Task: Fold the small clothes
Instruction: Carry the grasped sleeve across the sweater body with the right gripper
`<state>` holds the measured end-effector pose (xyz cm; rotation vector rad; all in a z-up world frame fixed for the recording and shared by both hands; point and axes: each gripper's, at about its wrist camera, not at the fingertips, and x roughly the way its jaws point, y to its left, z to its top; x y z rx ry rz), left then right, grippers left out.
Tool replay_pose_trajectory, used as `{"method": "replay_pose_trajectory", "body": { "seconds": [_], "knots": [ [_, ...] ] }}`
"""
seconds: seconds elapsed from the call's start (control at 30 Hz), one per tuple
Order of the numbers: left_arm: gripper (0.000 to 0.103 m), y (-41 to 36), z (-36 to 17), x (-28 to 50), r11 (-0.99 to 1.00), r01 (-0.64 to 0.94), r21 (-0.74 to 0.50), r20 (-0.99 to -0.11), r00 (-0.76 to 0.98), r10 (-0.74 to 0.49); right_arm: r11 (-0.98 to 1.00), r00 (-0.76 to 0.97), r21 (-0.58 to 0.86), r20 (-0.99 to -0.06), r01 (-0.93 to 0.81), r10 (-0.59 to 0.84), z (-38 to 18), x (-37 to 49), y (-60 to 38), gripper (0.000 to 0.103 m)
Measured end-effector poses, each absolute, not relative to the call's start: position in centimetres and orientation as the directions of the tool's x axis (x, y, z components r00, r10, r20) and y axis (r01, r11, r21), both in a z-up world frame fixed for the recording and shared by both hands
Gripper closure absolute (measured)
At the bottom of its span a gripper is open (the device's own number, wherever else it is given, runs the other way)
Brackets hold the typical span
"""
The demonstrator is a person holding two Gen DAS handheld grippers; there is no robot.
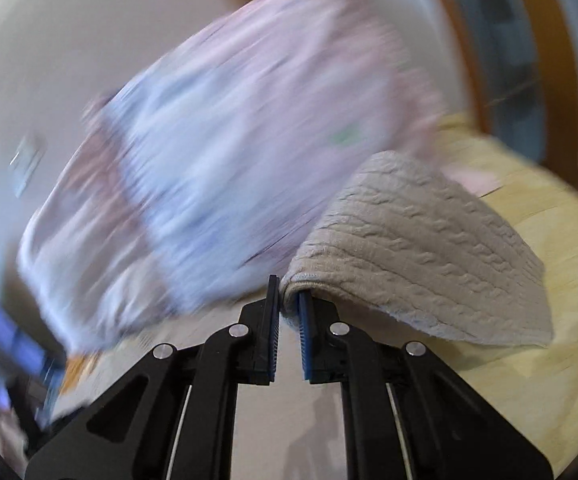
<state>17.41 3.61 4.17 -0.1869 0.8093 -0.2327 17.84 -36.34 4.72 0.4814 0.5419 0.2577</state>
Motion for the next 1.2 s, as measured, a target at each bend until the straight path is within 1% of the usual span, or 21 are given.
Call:
{"method": "replay_pose_trajectory", "body": {
  "seconds": [0.03, 0.07, 0.17, 0.23, 0.3, 0.33, 0.37, 0.43, 0.57, 0.6, 0.67, 0.7, 0.77, 0.83, 0.9, 0.93, 1.0, 1.07, 1.1, 1.13, 1.2],
  "knots": [
    [0.002, 3.8, 4.1, 17.3, 0.943, 0.144, -0.301, -0.672, 0.669, -0.317, 0.853, 0.784, 0.501, -0.467, -0.147, 0.409, 3.5, 18.2, -33.9, 0.094],
    [0.002, 3.8, 4.0, 17.3, 0.932, 0.149, -0.330, -0.662, 0.668, -0.341, 0.850, 0.758, 0.501, -0.489, -0.162, 0.433, 2.7, 18.5, -32.8, 0.094],
    [0.002, 3.7, 3.7, 17.6, 0.915, 0.154, -0.373, -0.656, 0.653, -0.377, 0.859, 0.665, 0.479, -0.585, -0.179, 0.465, -0.6, 19.4, -29.1, 0.094],
    [0.002, 3.7, 3.6, 17.7, 0.904, 0.155, -0.399, -0.657, 0.640, -0.399, 0.858, 0.636, 0.487, -0.613, -0.163, 0.468, -1.9, 19.5, -28.5, 0.093],
    [0.002, 3.8, 3.4, 17.9, 0.888, 0.154, -0.433, -0.654, 0.624, -0.427, 0.828, 0.623, 0.545, -0.604, -0.132, 0.497, -2.2, 19.9, -29.2, 0.090],
    [0.002, 4.0, 3.3, 18.0, 0.875, 0.151, -0.460, -0.650, 0.614, -0.448, 0.795, 0.618, 0.596, -0.584, -0.113, 0.526, -2.1, 19.9, -30.1, 0.085],
    [0.002, 4.2, 3.2, 18.0, 0.867, 0.148, -0.476, -0.647, 0.609, -0.459, 0.770, 0.617, 0.631, -0.570, -0.095, 0.543, -2.0, 19.8, -30.7, 0.072],
    [0.002, 4.6, 3.0, 18.2, 0.848, 0.134, -0.514, -0.641, 0.597, -0.483, 0.723, 0.643, 0.689, -0.533, -0.048, 0.551, -1.8, 19.7, -32.5, 0.055],
    [0.003, 5.4, 2.9, 18.4, 0.817, 0.114, -0.565, -0.622, 0.592, -0.513, 0.671, 0.710, 0.738, -0.507, 0.065, 0.489, -1.5, 19.8, -36.1, 0.055],
    [0.005, 5.6, 2.9, 18.5, 0.809, 0.110, -0.577, -0.615, 0.593, -0.520, 0.664, 0.722, 0.742, -0.511, 0.096, 0.466, -1.5, 19.9, -36.9, 0.055],
    [0.005, 5.9, 2.8, 18.6, 0.800, 0.100, -0.591, -0.611, 0.592, -0.525, 0.658, 0.747, 0.734, -0.529, 0.166, 0.402, -1.7, 20.2, -38.1, 0.057],
    [0.005, 6.2, 2.8, 18.6, 0.794, 0.094, -0.600, -0.609, 0.590, -0.530, 0.658, 0.755, 0.728, -0.539, 0.194, 0.374, -1.6, 20.4, -38.5, 0.061],
    [0.005, 6.7, 2.7, 18.6, 0.788, 0.083, -0.610, -0.605, 0.594, -0.530, 0.684, 0.763, 0.691, -0.567, 0.235, 0.310, -1.4, 21.2, -38.5, 0.081],
    [0.005, 7.3, 2.8, 18.6, 0.788, 0.072, -0.611, -0.604, 0.601, -0.523, 0.756, 0.775, 0.611, -0.587, 0.234, 0.234, -0.1, 21.7, -37.8, 0.090],
    [0.005, 7.8, 2.9, 18.6, 0.788, 0.065, -0.613, -0.601, 0.609, -0.518, 0.821, 0.805, 0.545, -0.558, 0.172, 0.201, 2.0, 21.9, -35.5, 0.093],
    [0.005, 8.1, 3.0, 18.5, 0.785, 0.062, -0.616, -0.595, 0.617, -0.515, 0.841, 0.817, 0.528, -0.534, 0.121, 0.218, 2.9, 21.8, -34.4, 0.094],
    [0.005, 8.6, 3.1, 18.5, 0.779, 0.057, -0.624, -0.585, 0.627, -0.514, 0.870, 0.827, 0.494, -0.488, -0.001, 0.278, 4.7, 21.6, -31.1, 0.094],
    [0.005, 9.0, 3.0, 18.5, 0.764, 0.049, -0.644, -0.571, 0.633, -0.523, 0.876, 0.797, 0.454, -0.463, -0.162, 0.388, 5.9, 21.4, -26.4, 0.094],
    [0.006, 9.1, 3.0, 18.5, 0.757, 0.047, -0.651, -0.567, 0.633, -0.527, 0.863, 0.754, 0.442, -0.473, -0.245, 0.456, 6.0, 21.5, -24.1, 0.094],
    [0.007, 9.1, 2.8, 18.6, 0.749, 0.043, -0.661, -0.563, 0.632, -0.533, 0.840, 0.683, 0.436, -0.508, -0.323, 0.526, 5.4, 21.6, -21.2, 0.093],
    [0.008, 9.1, 2.4, 18.8, 0.741, 0.028, -0.671, -0.569, 0.620, -0.539, 0.815, 0.582, 0.436, -0.572, -0.382, 0.579, 4.0, 21.8, -18.0, 0.083]
  ]
}}
